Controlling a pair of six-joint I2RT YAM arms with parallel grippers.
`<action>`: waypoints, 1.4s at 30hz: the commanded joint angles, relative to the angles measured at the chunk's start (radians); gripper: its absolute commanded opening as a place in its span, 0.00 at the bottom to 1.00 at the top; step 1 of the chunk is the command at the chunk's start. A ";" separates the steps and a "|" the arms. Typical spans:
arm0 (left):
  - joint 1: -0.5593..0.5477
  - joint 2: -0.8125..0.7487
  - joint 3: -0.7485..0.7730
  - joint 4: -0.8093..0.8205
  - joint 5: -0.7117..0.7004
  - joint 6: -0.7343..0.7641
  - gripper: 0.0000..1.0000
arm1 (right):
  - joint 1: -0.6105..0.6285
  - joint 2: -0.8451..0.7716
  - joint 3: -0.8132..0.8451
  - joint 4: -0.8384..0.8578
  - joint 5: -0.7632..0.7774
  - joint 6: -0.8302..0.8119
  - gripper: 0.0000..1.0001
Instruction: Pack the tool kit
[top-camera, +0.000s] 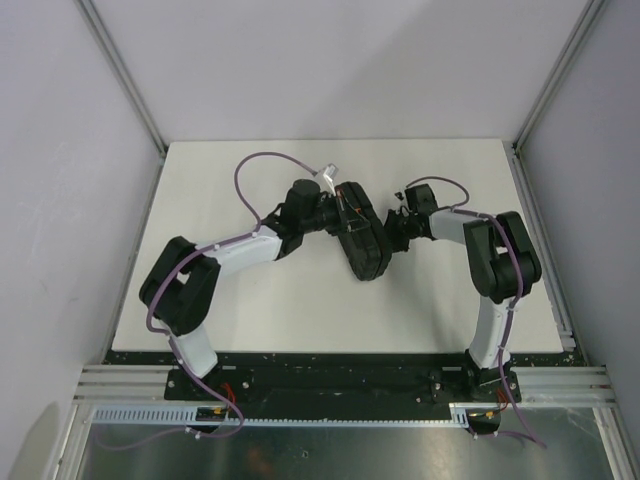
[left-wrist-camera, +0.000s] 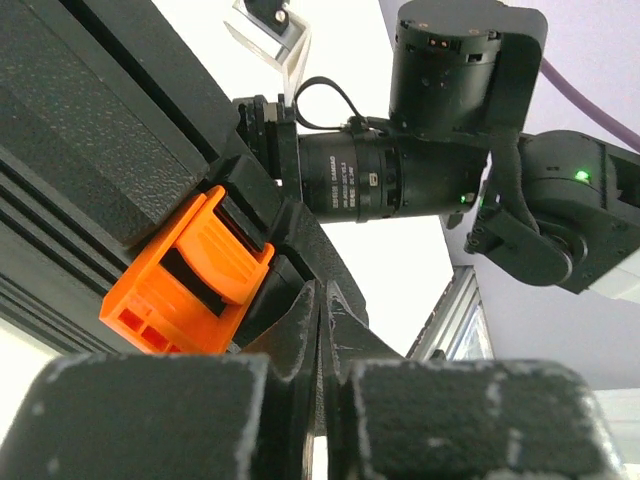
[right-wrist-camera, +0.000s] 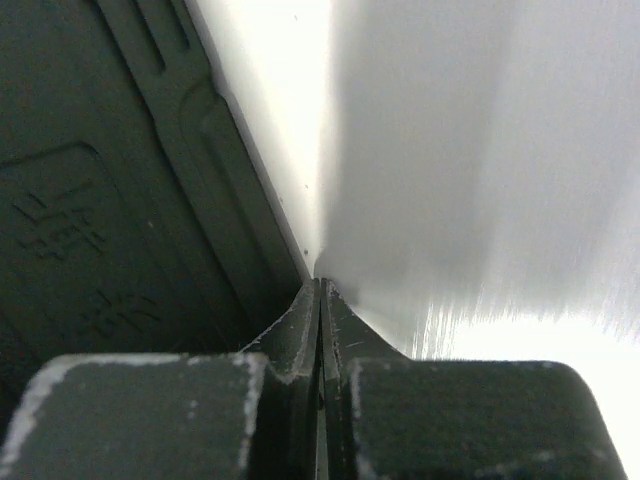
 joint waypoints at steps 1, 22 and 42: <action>0.001 0.017 -0.038 -0.124 -0.060 0.058 0.04 | 0.046 -0.056 -0.016 -0.193 0.177 -0.050 0.00; -0.003 -0.158 -0.179 -0.141 -0.167 0.061 0.17 | 0.250 -0.218 0.090 -0.339 0.627 -0.016 0.25; -0.017 -0.212 -0.201 -0.042 -0.109 0.108 0.13 | 0.273 -0.259 0.132 -0.314 0.625 -0.017 0.27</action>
